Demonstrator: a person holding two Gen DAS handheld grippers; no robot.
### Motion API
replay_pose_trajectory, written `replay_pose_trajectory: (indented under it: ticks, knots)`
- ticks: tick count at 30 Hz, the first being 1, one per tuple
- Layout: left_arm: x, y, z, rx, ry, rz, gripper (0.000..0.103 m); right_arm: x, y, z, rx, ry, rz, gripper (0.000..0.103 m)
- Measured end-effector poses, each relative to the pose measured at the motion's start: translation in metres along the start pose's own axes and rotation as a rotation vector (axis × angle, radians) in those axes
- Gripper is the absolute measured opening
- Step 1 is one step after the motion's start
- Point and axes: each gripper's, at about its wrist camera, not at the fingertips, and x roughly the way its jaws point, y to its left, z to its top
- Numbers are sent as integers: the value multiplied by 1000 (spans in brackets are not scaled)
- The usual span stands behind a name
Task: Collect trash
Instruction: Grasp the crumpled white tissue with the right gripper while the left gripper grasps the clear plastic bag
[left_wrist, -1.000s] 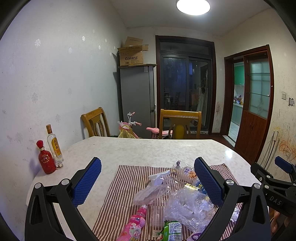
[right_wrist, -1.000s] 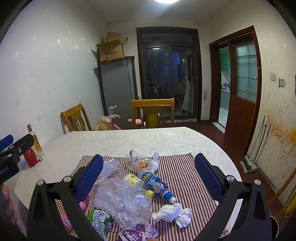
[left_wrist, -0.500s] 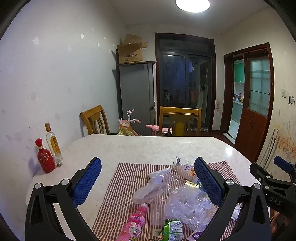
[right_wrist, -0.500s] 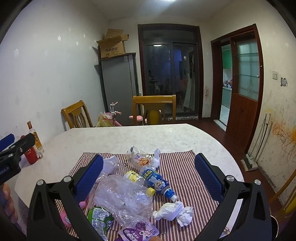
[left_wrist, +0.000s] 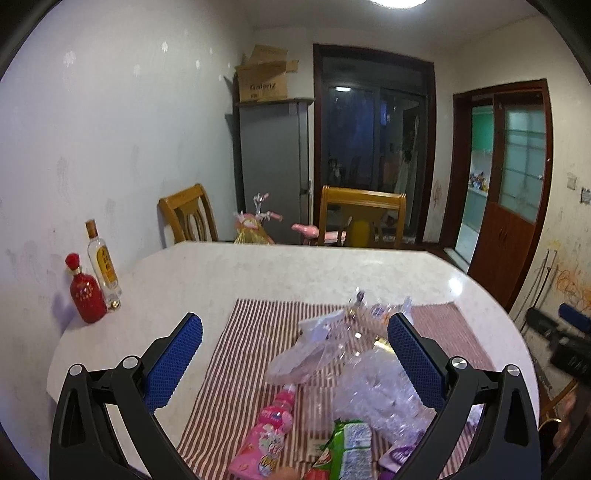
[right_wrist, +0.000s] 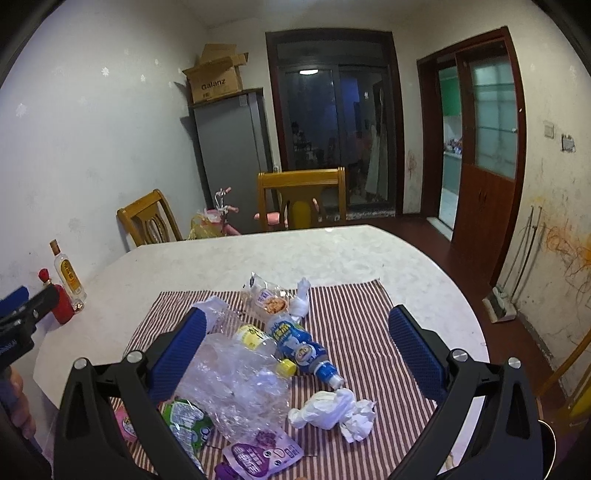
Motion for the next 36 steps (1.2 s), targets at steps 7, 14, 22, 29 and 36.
replay_pose_trajectory:
  ticks: [7,14,22,29,36]
  knots:
    - [27,14,-37,44,122,58,97,43,-27,-31,-99,203,-46,95]
    - [58,34,-65,-42,269,0,97,105,-22,-92,-104,413,8,85]
    - [89,9,-78,22,330,-50,97,176,-29,-127,-41,569,-28,71]
    - [154,-35,-88,91,463,-201,97,174,-44,-129,39,590,17,30]
    - [207,-77,-93,144,599,-229,97,127,-64,-109,135,503,44,31]
